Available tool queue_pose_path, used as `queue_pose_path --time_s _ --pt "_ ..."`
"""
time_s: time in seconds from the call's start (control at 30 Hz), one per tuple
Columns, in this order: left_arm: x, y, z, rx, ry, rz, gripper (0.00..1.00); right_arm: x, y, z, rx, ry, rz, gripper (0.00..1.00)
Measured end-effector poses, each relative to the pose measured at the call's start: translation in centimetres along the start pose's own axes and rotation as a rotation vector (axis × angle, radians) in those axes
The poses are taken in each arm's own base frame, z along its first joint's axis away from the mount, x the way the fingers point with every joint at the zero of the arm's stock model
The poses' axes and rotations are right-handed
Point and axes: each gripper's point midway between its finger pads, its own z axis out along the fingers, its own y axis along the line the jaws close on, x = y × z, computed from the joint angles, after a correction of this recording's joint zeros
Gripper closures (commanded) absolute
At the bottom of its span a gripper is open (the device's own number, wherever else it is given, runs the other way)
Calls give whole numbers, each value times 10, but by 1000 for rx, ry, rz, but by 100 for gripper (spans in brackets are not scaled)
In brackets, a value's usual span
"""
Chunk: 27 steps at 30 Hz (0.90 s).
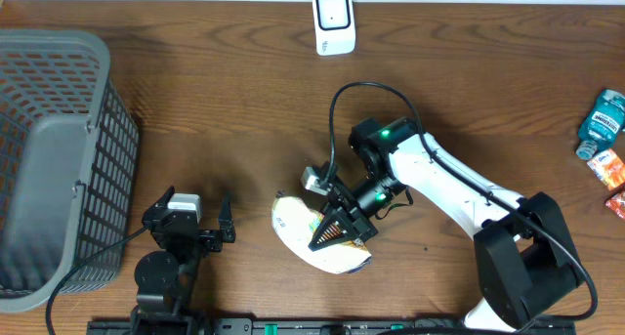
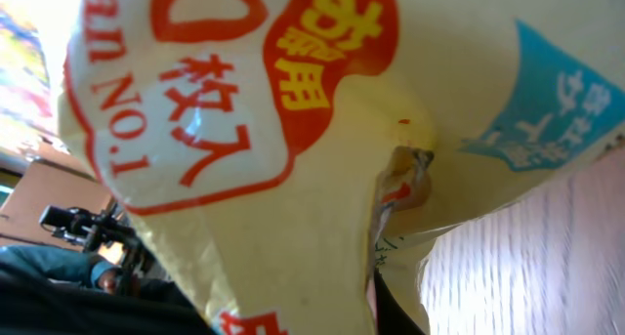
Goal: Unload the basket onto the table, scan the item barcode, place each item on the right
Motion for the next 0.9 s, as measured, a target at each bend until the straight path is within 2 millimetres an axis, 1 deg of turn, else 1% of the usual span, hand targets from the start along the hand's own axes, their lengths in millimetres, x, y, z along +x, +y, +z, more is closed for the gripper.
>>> queue_pose_path --time_s 0.1,0.27,0.7,0.83,0.9 --pt "0 0 0 0 0 0 2 -5 7 0 -27 -36 -57 99" --pt "0 0 0 0 0 0 2 -9 10 -1 -39 -63 -111 99" --pt "0 0 0 0 0 0 2 -11 12 -1 -46 -79 -141 99" --pt "0 0 0 0 0 0 2 -11 8 -4 -33 -77 -159 99" --pt "0 0 0 0 0 0 2 -8 -1 -8 5 -56 -196 99"
